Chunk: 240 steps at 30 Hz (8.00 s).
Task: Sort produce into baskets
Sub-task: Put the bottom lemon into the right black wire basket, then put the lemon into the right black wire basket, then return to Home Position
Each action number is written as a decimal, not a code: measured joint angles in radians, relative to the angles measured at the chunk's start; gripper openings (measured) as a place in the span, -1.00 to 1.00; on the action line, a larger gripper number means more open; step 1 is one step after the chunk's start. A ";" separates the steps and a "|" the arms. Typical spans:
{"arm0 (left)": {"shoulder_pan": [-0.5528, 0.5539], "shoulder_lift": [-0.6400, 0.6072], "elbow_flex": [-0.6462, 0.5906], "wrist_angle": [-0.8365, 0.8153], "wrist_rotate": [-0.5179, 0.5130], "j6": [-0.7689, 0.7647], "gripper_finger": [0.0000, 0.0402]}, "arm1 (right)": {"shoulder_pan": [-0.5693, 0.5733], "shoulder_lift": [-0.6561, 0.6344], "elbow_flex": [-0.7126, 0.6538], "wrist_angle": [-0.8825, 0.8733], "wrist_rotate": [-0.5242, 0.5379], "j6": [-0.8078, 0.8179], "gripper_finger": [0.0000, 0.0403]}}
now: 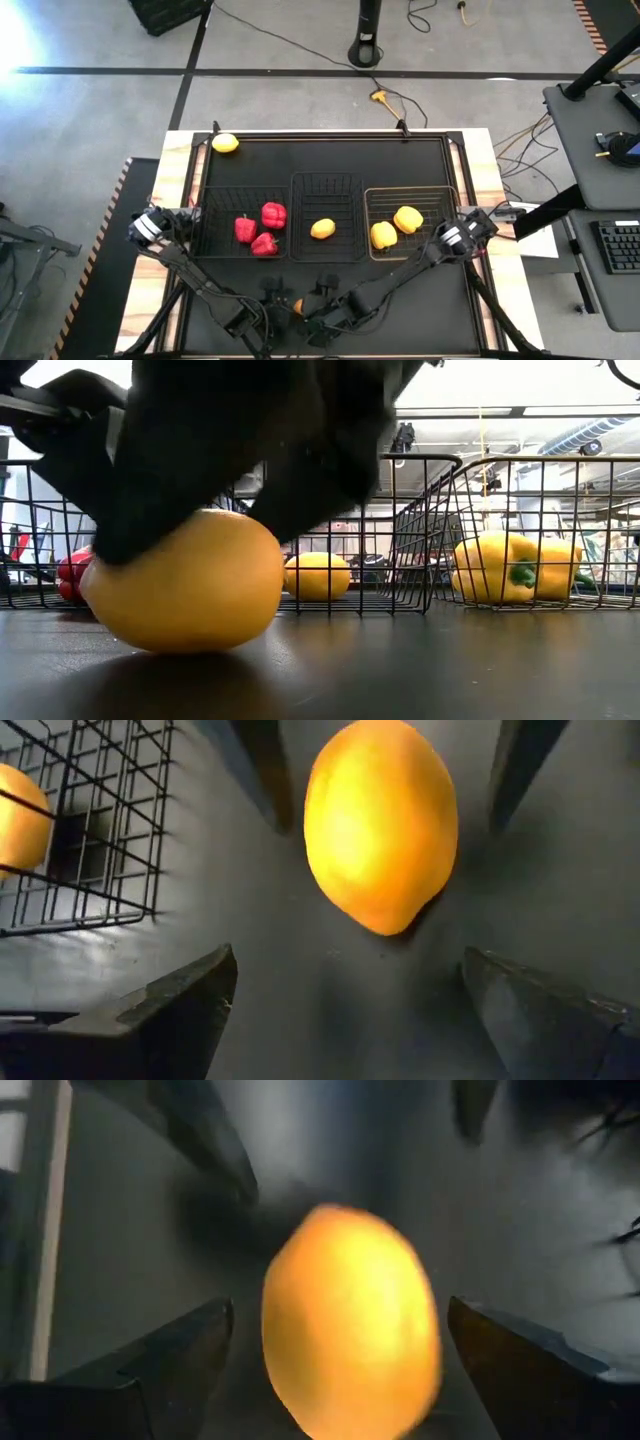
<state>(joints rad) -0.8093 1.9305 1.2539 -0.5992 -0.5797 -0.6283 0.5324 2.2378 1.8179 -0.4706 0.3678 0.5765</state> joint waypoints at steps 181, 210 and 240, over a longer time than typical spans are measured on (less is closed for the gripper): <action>0.950 -0.831 -0.288 0.060 0.573 0.589 0.39 | -0.006 -0.238 0.205 -0.989 0.314 0.356 0.81; 0.818 -0.066 0.068 0.025 0.439 0.479 0.42 | 0.043 -0.371 0.199 -0.991 0.342 0.395 0.82; 0.641 -0.815 -0.312 0.262 0.405 0.426 0.80 | -0.169 -0.429 0.078 -0.668 0.127 -0.205 0.66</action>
<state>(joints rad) -0.1680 1.1152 0.9419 -0.3376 -0.1749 -0.2023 0.3631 1.8088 1.8959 -1.1389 0.4948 0.3719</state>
